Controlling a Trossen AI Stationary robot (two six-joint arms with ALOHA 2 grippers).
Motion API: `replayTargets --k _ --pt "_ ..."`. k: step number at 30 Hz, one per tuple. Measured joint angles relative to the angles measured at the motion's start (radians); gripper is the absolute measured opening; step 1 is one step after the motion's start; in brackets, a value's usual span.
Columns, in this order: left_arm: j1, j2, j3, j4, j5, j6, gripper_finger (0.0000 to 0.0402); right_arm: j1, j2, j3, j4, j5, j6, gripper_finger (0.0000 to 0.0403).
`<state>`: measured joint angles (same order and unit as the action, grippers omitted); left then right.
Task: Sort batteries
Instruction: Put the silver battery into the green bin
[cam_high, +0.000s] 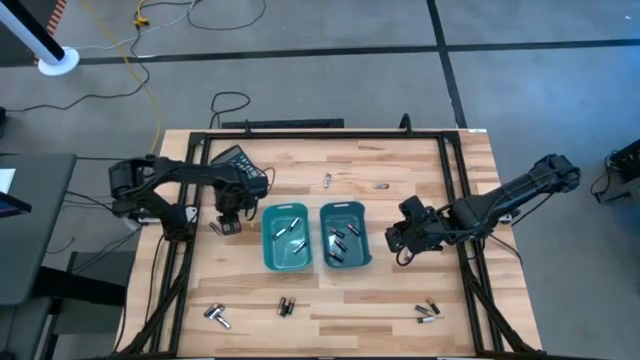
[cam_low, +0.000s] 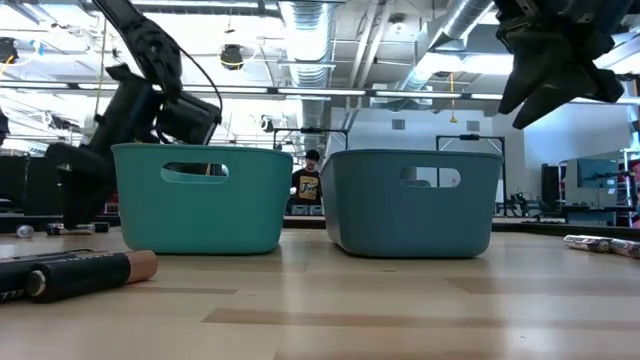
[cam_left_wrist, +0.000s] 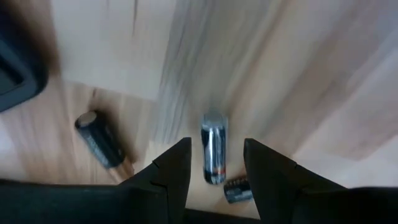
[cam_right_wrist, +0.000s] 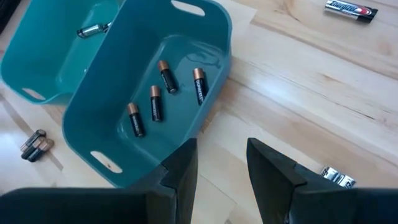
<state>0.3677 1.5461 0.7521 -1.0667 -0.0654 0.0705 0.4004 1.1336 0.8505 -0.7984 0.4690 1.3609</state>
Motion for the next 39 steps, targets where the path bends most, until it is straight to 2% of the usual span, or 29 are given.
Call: replayTargets --k 8,11,16,22,27,31,35,39 --pt "0.000 0.102 -0.006 0.039 0.006 0.009 0.0138 0.000 0.000 0.000 -0.001 0.000 0.000 0.0154" --pt "-0.001 0.105 -0.006 0.042 0.001 -0.014 0.0117 0.000 0.000 0.000 -0.001 0.000 -0.005 0.0154" --pt "0.001 0.085 -0.009 0.043 0.009 -0.034 0.0043 -0.001 0.000 0.000 -0.010 0.001 -0.012 0.0154" --pt "0.001 0.003 0.023 -0.022 -0.013 -0.107 0.0037 -0.010 0.000 0.000 -0.009 0.001 -0.054 0.0154" --pt "-0.002 -0.152 0.113 -0.119 -0.013 -0.154 0.0037 -0.025 0.000 0.000 -0.010 0.002 -0.065 0.0154" --pt "-0.007 -0.255 0.242 -0.213 -0.035 -0.212 0.0037 -0.031 0.000 0.000 -0.010 0.006 -0.090 0.0154" --pt "-0.062 -0.300 0.402 -0.215 -0.067 -0.283 0.0037 -0.031 0.000 0.000 -0.010 0.005 -0.113 0.0154" --pt "-0.154 -0.283 0.535 -0.144 -0.098 -0.337 0.0037 -0.031 0.000 0.000 -0.011 0.005 -0.113 0.0154"
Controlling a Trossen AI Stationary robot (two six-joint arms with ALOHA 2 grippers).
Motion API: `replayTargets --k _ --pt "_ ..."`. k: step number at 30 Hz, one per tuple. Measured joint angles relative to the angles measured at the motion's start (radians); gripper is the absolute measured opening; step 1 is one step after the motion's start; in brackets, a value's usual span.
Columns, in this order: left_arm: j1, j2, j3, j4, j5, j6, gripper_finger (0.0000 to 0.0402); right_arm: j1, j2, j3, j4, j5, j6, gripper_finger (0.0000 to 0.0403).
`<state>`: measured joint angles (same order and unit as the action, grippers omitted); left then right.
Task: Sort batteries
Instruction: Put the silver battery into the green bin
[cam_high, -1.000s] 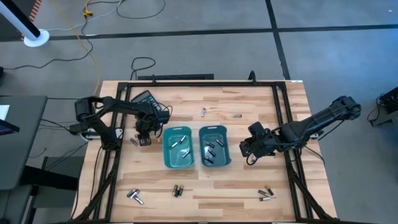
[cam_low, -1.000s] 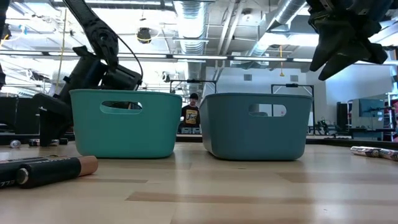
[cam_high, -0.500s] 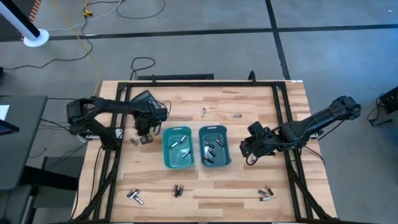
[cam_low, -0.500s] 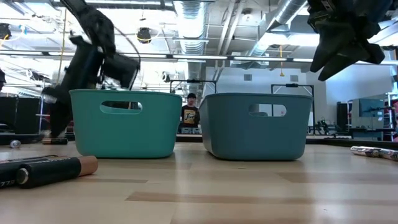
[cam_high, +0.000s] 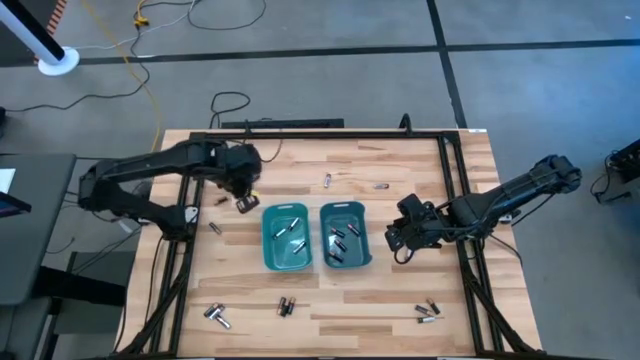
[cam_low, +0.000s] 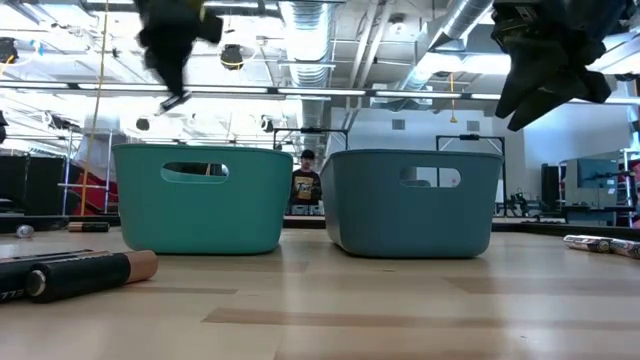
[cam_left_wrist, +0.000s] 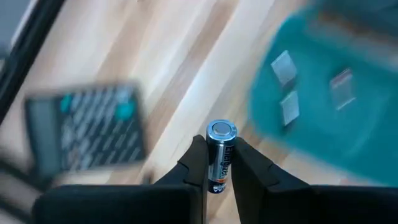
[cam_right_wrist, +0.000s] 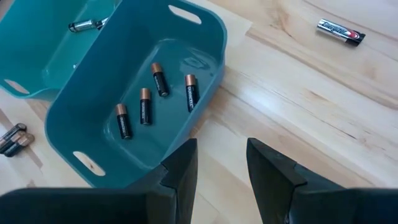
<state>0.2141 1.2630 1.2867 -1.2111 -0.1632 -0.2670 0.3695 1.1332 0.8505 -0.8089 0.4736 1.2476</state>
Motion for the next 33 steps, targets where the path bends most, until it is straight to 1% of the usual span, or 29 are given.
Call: replayTargets --k 3,6,11,15,24,26,30,33 --pt "-0.065 0.050 0.063 0.075 0.001 -0.015 0.0037 0.000 0.000 0.000 0.000 -0.003 0.010 0.0154" --pt "-0.120 0.125 0.097 0.136 0.000 -0.015 0.0037 0.000 0.000 0.000 0.001 -0.025 0.016 0.0154" --pt "-0.183 0.281 0.105 0.226 0.004 -0.014 0.0037 0.002 0.000 0.000 0.002 -0.089 0.020 0.0154" --pt "-0.218 0.401 0.105 0.281 0.052 -0.036 0.0037 0.018 0.000 0.000 0.000 -0.106 0.066 0.0154" --pt "-0.250 0.591 0.105 0.280 0.058 -0.101 0.0037 0.087 0.000 0.000 -0.001 -0.112 0.151 0.0154" --pt "-0.254 0.625 0.105 0.279 0.086 -0.104 0.0037 0.103 0.000 0.000 -0.001 -0.111 0.175 0.0154" --pt "-0.260 0.672 0.105 0.278 0.102 -0.121 0.0037 0.130 0.000 0.000 -0.002 -0.111 0.204 0.0154" --pt "-0.260 0.678 0.105 0.287 0.102 -0.125 0.0040 0.143 0.000 0.000 -0.003 -0.111 0.219 0.0154"
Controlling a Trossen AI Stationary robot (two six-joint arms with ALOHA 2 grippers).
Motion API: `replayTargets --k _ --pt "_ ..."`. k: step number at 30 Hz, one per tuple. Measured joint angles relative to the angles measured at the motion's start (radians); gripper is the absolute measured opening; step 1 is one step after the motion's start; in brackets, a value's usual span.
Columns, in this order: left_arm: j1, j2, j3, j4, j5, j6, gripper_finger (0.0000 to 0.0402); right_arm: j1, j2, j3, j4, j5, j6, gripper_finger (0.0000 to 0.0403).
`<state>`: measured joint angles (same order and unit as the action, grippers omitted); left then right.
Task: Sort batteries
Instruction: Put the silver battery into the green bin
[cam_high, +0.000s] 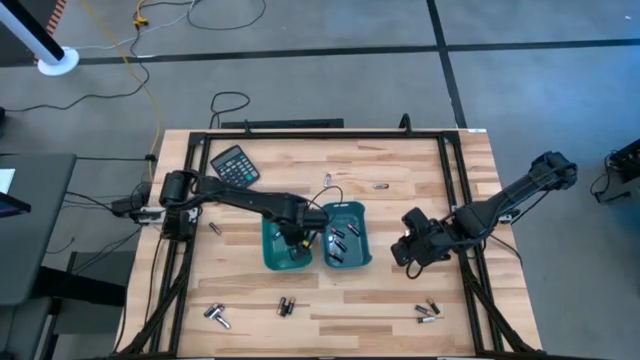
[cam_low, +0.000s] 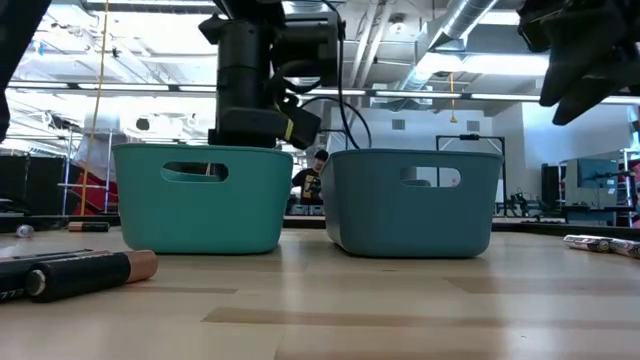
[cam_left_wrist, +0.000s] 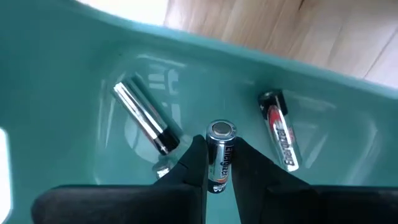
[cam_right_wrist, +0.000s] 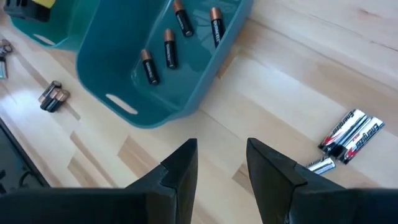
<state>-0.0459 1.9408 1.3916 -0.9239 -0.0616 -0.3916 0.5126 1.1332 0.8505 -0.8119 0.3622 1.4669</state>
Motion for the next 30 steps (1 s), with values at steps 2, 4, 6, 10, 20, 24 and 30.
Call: replayTargets --k 2,4,6,10,20,24,30 --pt "0.000 0.000 0.000 -0.001 0.000 -0.005 0.0056 0.006 0.000 0.000 -0.001 0.000 0.003 0.0154" --pt "0.000 0.001 0.000 -0.001 0.005 -0.012 0.0079 0.005 0.000 0.000 -0.002 0.000 0.002 0.0154" --pt "0.000 0.001 0.000 -0.002 0.007 -0.026 0.0103 0.005 0.000 0.000 -0.004 0.001 0.002 0.0154" --pt "0.000 -0.003 0.000 -0.005 0.012 -0.041 0.0136 0.004 0.000 0.000 -0.022 0.001 0.002 0.0154" --pt "0.001 -0.227 0.000 -0.010 -0.025 -0.084 0.0142 -0.011 0.000 0.000 -0.017 0.008 -0.072 0.0154" --pt "-0.012 -0.388 0.000 -0.007 -0.103 -0.122 0.0141 -0.057 0.000 0.000 -0.016 0.014 -0.110 0.0154" --pt "-0.093 -0.612 -0.032 0.017 -0.313 -0.155 0.0141 -0.134 0.000 0.000 -0.162 -0.041 0.073 0.0154"
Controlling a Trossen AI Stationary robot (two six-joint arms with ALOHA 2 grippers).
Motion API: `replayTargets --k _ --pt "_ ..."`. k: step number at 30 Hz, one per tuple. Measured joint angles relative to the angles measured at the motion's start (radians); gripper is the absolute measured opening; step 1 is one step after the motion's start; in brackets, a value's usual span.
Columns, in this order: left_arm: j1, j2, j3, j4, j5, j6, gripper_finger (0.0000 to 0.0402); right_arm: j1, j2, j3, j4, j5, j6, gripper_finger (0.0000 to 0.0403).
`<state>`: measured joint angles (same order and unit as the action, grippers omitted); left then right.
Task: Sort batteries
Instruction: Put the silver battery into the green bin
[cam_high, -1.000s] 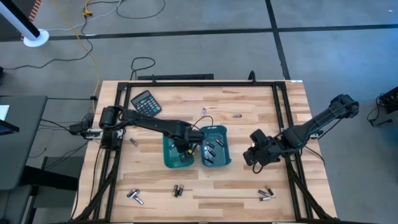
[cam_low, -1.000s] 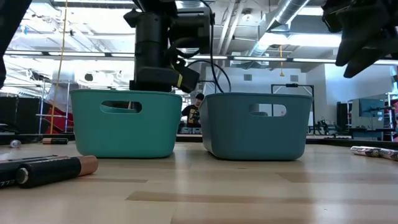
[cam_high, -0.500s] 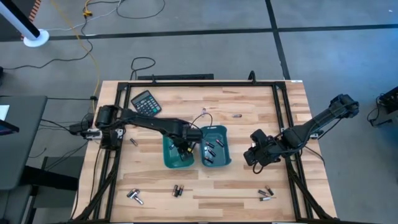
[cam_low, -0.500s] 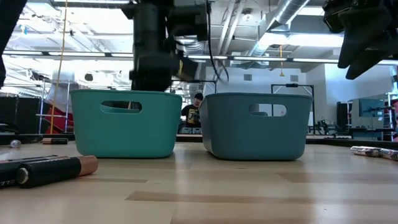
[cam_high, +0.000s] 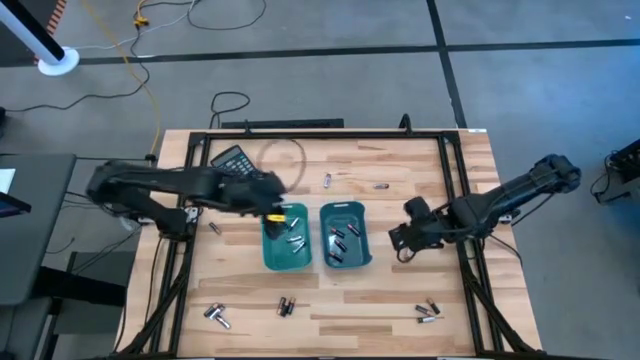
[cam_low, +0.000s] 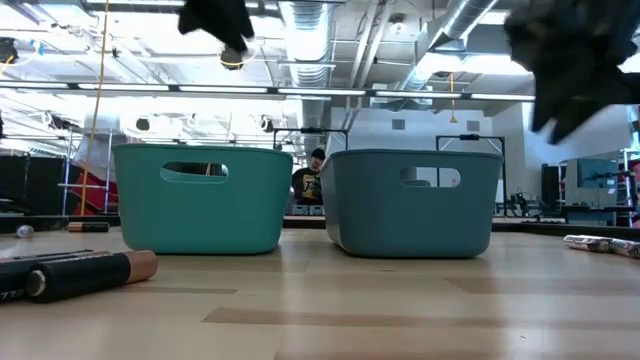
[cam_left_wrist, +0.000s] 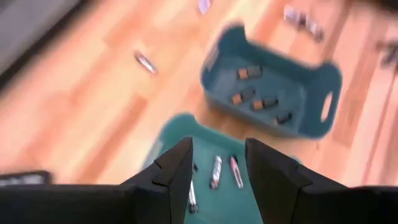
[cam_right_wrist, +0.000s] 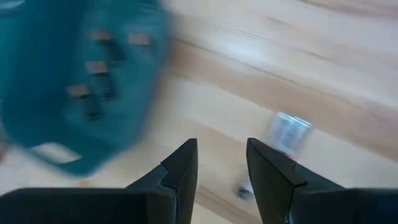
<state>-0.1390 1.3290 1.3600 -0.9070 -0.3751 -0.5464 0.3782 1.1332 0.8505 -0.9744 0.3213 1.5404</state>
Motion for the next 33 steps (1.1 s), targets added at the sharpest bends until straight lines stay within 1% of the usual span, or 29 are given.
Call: replayTargets --k 2,5,7,11,15,19,23,25,30,33 --pt "-0.038 -0.068 -0.047 0.020 -0.069 -0.041 0.0141 -0.010 0.000 -0.003 -0.094 -0.062 0.099 0.0154" --pt "-0.089 -0.154 -0.148 0.071 -0.107 -0.116 0.0141 0.013 0.000 -0.032 -0.148 -0.136 0.237 0.0154" --pt "-0.122 -0.202 -0.229 0.112 -0.112 -0.164 0.0141 0.045 0.000 -0.060 -0.103 -0.143 0.323 0.0154" --pt "-0.184 -0.274 -0.392 0.243 -0.114 -0.239 0.0141 0.100 0.011 -0.124 0.044 -0.145 0.465 0.0154" --pt "-0.226 -0.318 -0.504 0.314 -0.103 -0.298 0.0141 0.130 0.073 -0.144 0.079 -0.156 0.588 0.0154" --pt "-0.247 -0.351 -0.549 0.318 -0.063 -0.326 0.0141 0.130 0.161 -0.144 0.110 -0.197 0.633 0.0154" --pt "-0.267 -0.380 -0.550 0.304 -0.037 -0.303 0.0141 0.110 0.238 -0.145 0.153 -0.200 0.677 0.0154" --pt "-0.278 -0.397 -0.550 0.298 -0.029 -0.300 0.0141 0.092 0.271 -0.145 0.178 -0.207 0.677 0.0154" --pt "-0.336 -0.435 -0.550 0.255 -0.027 -0.300 0.0141 0.053 0.361 -0.142 0.181 -0.264 0.668 0.0154" --pt "-0.385 -0.453 -0.550 0.234 -0.029 -0.303 0.0141 0.029 0.412 -0.138 0.186 -0.295 0.633 0.0144"
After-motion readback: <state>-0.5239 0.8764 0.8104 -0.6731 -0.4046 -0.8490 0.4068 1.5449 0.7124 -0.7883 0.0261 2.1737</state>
